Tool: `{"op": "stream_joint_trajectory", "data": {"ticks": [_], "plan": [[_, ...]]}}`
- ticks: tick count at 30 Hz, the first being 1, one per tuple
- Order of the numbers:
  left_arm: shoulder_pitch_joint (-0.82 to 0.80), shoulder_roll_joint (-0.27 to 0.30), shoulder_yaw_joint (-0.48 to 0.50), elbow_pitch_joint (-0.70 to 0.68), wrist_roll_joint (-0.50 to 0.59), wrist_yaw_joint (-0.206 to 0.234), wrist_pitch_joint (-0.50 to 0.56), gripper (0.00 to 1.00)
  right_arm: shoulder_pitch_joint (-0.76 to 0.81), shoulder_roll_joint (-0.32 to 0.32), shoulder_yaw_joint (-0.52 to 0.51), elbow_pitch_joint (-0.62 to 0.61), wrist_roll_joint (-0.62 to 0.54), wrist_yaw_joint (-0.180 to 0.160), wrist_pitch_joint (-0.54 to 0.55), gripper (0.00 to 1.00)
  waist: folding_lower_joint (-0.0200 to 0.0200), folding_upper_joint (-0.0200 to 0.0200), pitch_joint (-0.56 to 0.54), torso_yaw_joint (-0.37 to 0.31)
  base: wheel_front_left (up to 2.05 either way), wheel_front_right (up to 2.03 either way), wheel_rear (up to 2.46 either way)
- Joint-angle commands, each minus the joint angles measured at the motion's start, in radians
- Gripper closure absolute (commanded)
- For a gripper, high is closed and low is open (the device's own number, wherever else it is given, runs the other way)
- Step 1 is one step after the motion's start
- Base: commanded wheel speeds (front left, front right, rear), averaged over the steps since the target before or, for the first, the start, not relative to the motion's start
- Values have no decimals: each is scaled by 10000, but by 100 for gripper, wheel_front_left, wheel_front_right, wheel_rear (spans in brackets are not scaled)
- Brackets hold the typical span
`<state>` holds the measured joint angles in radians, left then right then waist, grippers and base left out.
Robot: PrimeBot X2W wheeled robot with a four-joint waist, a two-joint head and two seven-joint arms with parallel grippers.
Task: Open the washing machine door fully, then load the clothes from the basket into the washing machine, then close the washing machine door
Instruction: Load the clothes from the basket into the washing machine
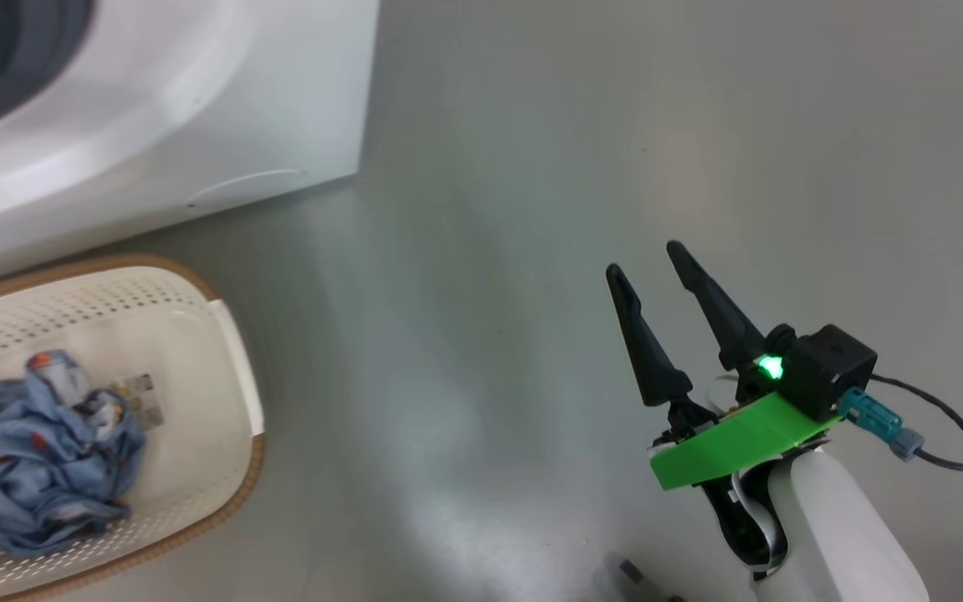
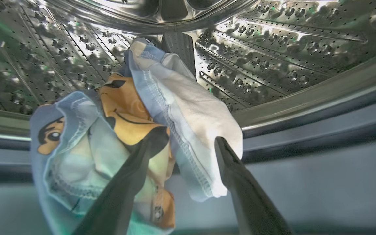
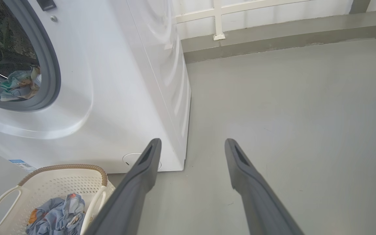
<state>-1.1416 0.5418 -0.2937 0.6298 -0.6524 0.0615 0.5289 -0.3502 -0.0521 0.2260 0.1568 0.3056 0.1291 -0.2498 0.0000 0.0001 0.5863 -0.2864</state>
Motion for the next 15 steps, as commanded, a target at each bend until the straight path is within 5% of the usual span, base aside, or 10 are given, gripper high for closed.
{"op": "stream_joint_trajectory", "data": {"ticks": [1,11,12,14,15], "plan": [[-417,653,271,35,112,147,168,0,-8,19,282,-272,93,16,-116,0,0,-1,297,-379,0,0,0],[-1069,1180,23,971,567,669,898,0,14,19,510,-437,343,16,-119,0,0,-1,532,-795,0,0,0],[-1124,1205,15,1018,582,737,985,52,25,19,514,-447,366,16,-119,0,0,-1,566,-814,0,0,0],[-1228,1214,-6,1067,547,769,1217,100,35,19,502,-467,396,16,-119,0,0,-1,641,-819,0,0,0],[-1273,1222,-7,1053,537,781,1260,100,30,19,495,-482,411,16,-119,0,0,-1,677,-817,0,0,0]]}}
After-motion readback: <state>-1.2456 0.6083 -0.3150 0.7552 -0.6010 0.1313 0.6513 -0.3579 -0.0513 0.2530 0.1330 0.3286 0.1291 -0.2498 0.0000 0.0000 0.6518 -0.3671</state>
